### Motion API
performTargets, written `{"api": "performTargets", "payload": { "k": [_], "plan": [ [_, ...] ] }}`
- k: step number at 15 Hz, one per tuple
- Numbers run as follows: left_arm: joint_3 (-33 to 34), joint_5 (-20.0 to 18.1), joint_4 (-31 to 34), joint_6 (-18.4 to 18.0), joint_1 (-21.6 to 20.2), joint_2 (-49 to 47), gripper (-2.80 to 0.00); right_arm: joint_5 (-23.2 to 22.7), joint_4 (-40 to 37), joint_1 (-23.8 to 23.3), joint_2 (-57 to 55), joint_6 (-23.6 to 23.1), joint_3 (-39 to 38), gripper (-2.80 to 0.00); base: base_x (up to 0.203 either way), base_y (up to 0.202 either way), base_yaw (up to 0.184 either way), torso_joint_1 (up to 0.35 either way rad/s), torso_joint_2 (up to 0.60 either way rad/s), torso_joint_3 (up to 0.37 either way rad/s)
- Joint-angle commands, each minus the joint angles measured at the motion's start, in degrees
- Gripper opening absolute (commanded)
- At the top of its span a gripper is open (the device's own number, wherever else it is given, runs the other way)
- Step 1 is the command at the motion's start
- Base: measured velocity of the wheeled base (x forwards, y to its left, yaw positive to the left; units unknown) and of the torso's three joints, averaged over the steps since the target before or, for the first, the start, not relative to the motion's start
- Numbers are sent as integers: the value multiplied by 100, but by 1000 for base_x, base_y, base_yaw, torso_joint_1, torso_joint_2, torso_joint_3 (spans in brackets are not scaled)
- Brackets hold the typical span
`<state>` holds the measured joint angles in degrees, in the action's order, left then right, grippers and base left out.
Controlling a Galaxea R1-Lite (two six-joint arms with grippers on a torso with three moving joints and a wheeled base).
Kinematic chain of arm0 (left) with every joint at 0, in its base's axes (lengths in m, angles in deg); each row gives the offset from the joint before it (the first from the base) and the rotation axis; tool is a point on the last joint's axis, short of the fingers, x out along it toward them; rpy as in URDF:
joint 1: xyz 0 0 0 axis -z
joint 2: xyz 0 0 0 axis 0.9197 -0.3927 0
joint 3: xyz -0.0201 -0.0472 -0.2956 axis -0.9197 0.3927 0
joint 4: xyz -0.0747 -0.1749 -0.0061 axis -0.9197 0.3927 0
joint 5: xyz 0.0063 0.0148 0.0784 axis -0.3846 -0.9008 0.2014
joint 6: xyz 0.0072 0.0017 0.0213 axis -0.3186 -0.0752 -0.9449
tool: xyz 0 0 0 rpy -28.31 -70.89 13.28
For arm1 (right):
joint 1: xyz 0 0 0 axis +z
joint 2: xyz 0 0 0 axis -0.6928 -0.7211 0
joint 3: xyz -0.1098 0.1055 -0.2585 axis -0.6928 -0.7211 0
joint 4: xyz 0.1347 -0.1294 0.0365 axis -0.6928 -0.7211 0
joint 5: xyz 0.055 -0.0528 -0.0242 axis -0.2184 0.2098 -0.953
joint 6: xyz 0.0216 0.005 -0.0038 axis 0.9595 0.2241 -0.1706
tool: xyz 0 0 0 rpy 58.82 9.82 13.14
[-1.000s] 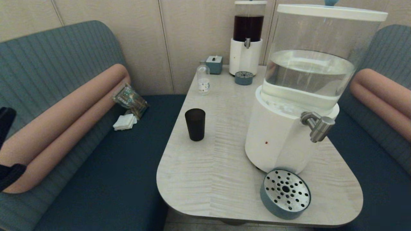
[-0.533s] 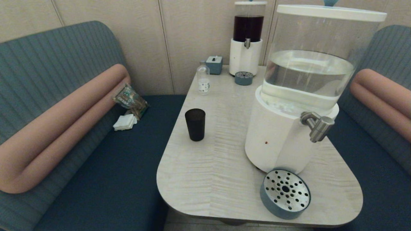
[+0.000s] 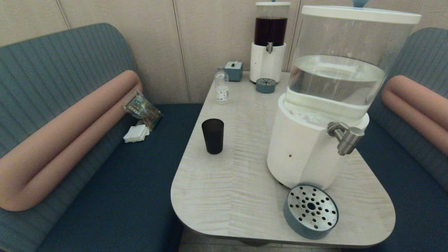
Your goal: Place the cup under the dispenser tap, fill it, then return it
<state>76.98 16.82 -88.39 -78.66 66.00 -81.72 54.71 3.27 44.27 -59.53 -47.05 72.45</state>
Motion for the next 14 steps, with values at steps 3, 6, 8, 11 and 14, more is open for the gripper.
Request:
{"api": "performTargets", "payload": {
  "k": [3, 6, 8, 11, 14],
  "plan": [
    [144, 39, 429, -140, 0, 148, -280, -4, 1, 2, 11, -4, -1, -280, 0, 0, 0, 0, 0, 0],
    [144, 1, 759, -85, 0, 148, -280, -4, -1, 2, 11, -4, -1, -280, 0, 0, 0, 0, 0, 0],
    [108, -14, 900, -81, 0, 148, -280, -4, 1, 2, 11, -4, -1, -280, 0, 0, 0, 0, 0, 0],
    [135, -5, 783, -150, 0, 148, -280, -4, 1, 2, 5, -4, -1, -280, 0, 0, 0, 0, 0, 0],
    [144, -5, 767, -20, 0, 148, -280, -4, 1, 2, 11, -4, -1, -280, 0, 0, 0, 0, 0, 0]
  ]
}}
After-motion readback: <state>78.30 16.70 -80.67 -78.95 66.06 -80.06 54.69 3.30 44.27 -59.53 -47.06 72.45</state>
